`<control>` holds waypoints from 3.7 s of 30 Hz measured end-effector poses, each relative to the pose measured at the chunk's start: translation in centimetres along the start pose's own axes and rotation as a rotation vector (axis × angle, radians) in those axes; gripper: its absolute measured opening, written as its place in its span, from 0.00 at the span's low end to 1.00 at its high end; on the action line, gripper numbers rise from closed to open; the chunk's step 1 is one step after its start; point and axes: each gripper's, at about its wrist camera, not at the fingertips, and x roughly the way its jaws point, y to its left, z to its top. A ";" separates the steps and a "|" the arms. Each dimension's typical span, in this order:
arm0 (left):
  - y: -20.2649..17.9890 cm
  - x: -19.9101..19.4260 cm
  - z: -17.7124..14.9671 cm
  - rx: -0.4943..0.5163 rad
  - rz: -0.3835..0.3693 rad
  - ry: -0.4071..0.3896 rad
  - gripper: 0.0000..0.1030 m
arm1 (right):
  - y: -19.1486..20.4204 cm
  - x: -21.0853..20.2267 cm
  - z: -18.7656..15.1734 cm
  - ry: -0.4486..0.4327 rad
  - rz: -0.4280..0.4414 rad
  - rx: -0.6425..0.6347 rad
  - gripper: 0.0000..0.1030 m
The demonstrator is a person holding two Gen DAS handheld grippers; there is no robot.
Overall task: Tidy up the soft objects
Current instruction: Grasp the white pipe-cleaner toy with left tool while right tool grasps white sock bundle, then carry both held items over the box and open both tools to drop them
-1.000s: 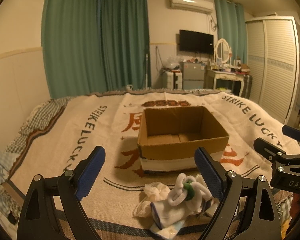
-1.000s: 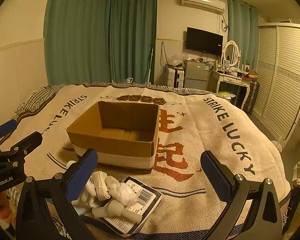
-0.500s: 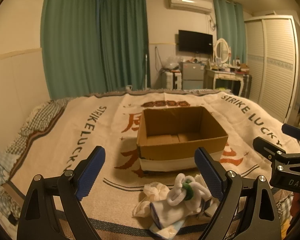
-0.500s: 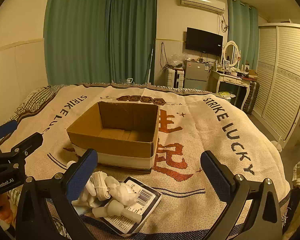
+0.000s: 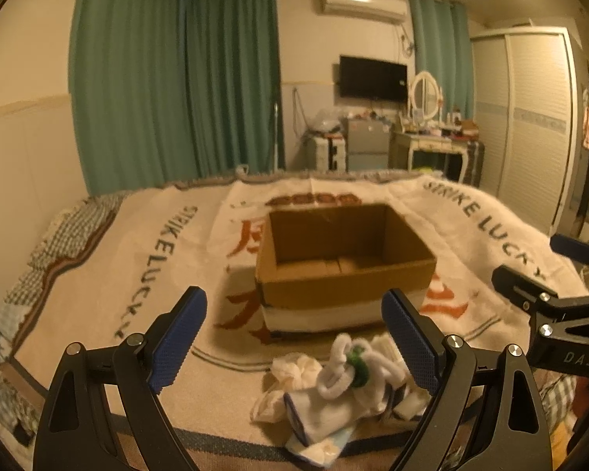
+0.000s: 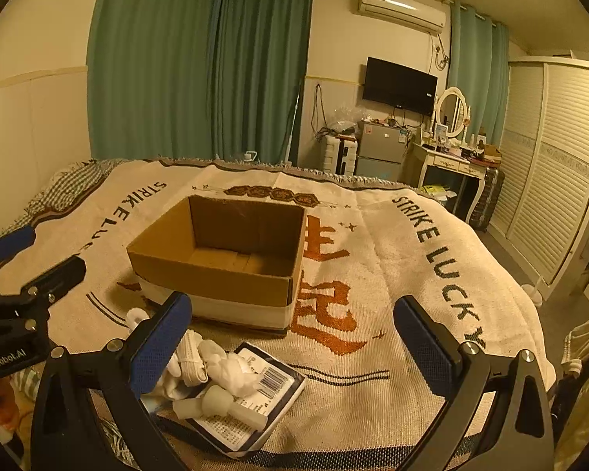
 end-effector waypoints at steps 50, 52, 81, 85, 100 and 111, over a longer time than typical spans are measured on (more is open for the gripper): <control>-2.2 6.2 -4.4 0.069 -0.302 0.239 0.33 | 0.8 8.9 -5.4 0.252 0.250 0.014 0.26; -2.2 5.4 -4.1 0.076 -0.291 0.216 0.33 | 0.8 7.9 -5.0 0.226 0.231 0.007 0.25; -0.4 16.5 7.2 0.045 -0.161 0.162 0.33 | -0.1 16.5 8.4 0.115 0.246 -0.005 0.26; -0.5 19.2 6.7 0.059 -0.146 0.194 0.33 | -0.1 20.3 8.0 0.160 0.257 0.011 0.26; -0.3 18.2 6.8 0.045 -0.104 0.210 0.70 | -1.6 19.2 6.8 0.141 0.232 0.069 0.63; 0.8 4.6 9.3 0.079 -0.091 -0.027 0.90 | -2.7 6.3 7.9 0.064 0.131 0.050 0.82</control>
